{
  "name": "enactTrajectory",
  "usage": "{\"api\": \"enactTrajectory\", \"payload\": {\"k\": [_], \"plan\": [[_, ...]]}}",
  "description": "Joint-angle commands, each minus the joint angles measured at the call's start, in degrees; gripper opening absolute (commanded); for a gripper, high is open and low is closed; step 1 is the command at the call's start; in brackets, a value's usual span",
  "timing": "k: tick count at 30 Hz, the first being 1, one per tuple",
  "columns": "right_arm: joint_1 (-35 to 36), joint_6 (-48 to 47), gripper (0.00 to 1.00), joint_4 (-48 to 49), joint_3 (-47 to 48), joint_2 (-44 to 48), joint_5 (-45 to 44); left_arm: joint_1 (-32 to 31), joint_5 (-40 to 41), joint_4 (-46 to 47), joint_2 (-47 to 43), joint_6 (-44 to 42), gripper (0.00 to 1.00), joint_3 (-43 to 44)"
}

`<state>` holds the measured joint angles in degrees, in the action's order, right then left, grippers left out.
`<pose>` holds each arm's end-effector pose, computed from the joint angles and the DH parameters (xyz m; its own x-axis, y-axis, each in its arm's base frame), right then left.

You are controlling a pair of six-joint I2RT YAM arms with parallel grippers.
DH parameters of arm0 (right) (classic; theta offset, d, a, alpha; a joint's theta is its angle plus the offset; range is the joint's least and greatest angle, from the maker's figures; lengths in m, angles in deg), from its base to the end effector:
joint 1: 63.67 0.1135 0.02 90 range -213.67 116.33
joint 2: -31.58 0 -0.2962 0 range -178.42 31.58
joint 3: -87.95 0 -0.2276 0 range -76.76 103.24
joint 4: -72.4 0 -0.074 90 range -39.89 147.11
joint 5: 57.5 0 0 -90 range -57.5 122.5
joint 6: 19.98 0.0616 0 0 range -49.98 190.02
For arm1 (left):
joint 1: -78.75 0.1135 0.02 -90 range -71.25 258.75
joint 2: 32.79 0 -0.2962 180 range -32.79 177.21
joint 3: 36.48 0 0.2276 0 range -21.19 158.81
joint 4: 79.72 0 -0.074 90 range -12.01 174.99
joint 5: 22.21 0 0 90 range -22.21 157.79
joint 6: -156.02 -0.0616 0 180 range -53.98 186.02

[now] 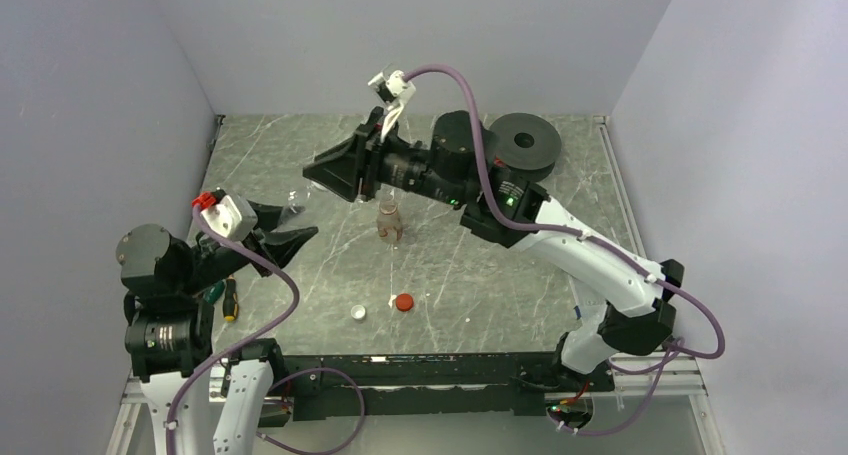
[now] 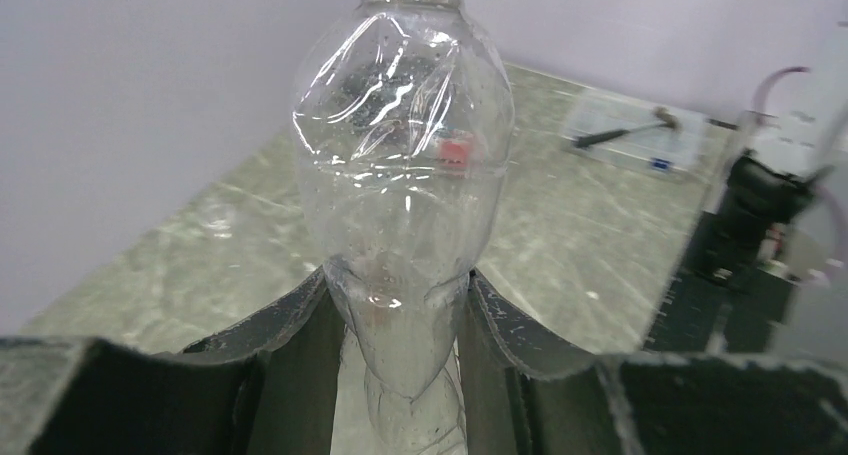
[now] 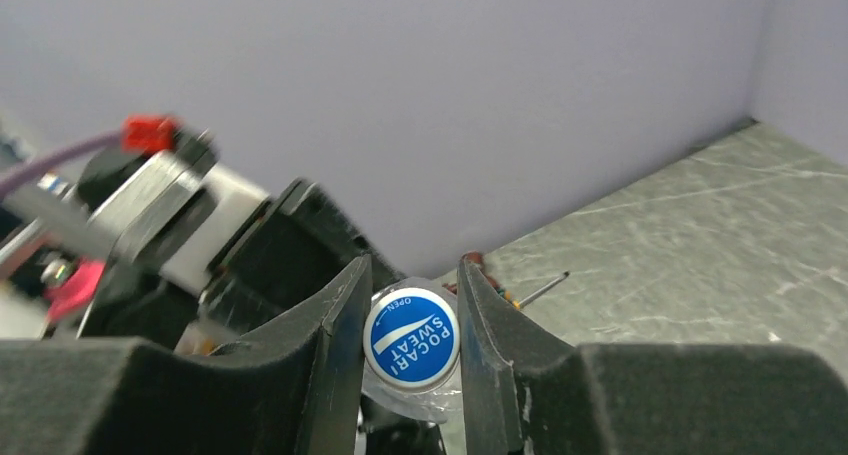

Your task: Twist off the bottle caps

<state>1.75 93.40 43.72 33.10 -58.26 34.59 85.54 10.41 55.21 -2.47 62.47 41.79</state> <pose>0.1392 0.3097 0.5569 -0.3225 0.2483 -0.9134 -0.8670 0.3097 0.3903 0.0298 -0.0487 0.4374 0.0976 0.0452 -0.9942 0.7670 0.6332 0.1041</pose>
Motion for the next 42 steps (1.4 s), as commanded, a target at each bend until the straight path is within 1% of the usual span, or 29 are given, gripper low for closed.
{"api": "enactTrajectory", "payload": {"k": [1, 4, 7, 9, 11, 14, 15, 17, 18, 19, 20, 22, 23, 24, 26, 29, 32, 38, 42], "plan": [[-4.9, -3.4, 0.0, 16.6, -4.6, 5.5, 28.3, -0.3, -16.8, -2.0, 0.8, 2.4, 0.0, 1.6], [-5.1, -5.5, 0.0, 17.4, -5.2, 6.4, 34.0, -0.3, -21.1, 2.4, 1.3, 11.1, 0.0, 0.5], [-5.4, -7.1, 0.0, 20.4, -8.4, 8.2, 35.6, -0.4, -24.3, 7.0, 1.6, 17.6, 0.0, -1.0], [-5.9, -8.1, 0.0, 21.1, -9.9, 9.1, 36.4, -0.3, -25.2, 6.6, 1.8, 17.7, 0.0, -0.6], [-6.5, -8.9, 0.0, 20.0, -10.0, 9.5, 37.0, -0.4, -25.1, 3.7, 2.2, 15.3, 0.0, 0.3], [-7.4, -9.6, 0.0, 17.7, -9.2, 9.9, 34.1, -0.3, -23.9, -0.4, 2.5, 10.6, 0.0, 1.2], [-7.4, -9.3, 0.12, 17.5, -9.3, 10.3, 32.4, -0.4, -23.4, -1.1, 2.3, 9.5, 0.0, 1.2], [-7.4, -8.3, 0.39, 15.6, -8.4, 9.8, 28.1, -0.4, -21.6, -1.0, 1.8, 8.6, 0.0, 1.0], [-7.4, -7.7, 0.47, 14.2, -7.3, 9.0, 26.2, -0.4, -20.4, -0.5, 1.4, 8.6, 0.0, 0.7], [-7.4, -7.2, 0.5, 11.7, -5.6, 8.2, 24.1, -0.4, -19.0, 0.2, 1.1, 8.8, 0.0, 0.5], [-7.4, -6.6, 0.59, 9.8, -4.5, 7.3, 22.2, -0.3, -18.0, 1.0, 0.8, 9.0, 0.0, 0.3], [-7.4, -4.6, 0.84, 7.2, -3.5, 6.5, 17.3, -0.4, -15.9, 2.1, 0.4, 9.1, 0.0, 0.1], [-7.3, -3.5, 0.94, 6.8, -3.7, 6.5, 15.5, -0.4, -14.5, 2.5, 0.2, 9.0, 0.0, 0.0], [-6.9, -2.7, 0.98, 6.6, -4.1, 6.6, 14.0, -0.4, -12.1, 2.7, 0.0, 8.7, 0.0, -0.1], [-5.6, -1.9, 0.99, 5.7, -4.7, 7.2, 8.8, -0.4, -9.4, 2.3, -0.2, 7.3, 0.0, 0.0], [-5.0, -1.4, 0.99, 4.8, -6.1, 8.4, 5.5, -0.4, -7.7, 2.3, -0.2, 6.6, 0.0, -0.1], [-4.6, -1.3, 0.99, 6.5, -9.7, 10.3, 6.7, -0.4, -7.6, 2.7, 0.0, 6.7, 0.0, -0.3], [-2.5, -1.9, 0.99, 11.4, -16.0, 12.6, 7.8, -0.4, -8.3, 5.6, 0.8, 9.9, 0.0, -1.3], [-1.2, -1.5, 0.97, 12.8, -15.8, 11.1, 8.5, -0.3, -8.5, 4.1, 1.8, 8.6, 0.0, -0.9]]}}
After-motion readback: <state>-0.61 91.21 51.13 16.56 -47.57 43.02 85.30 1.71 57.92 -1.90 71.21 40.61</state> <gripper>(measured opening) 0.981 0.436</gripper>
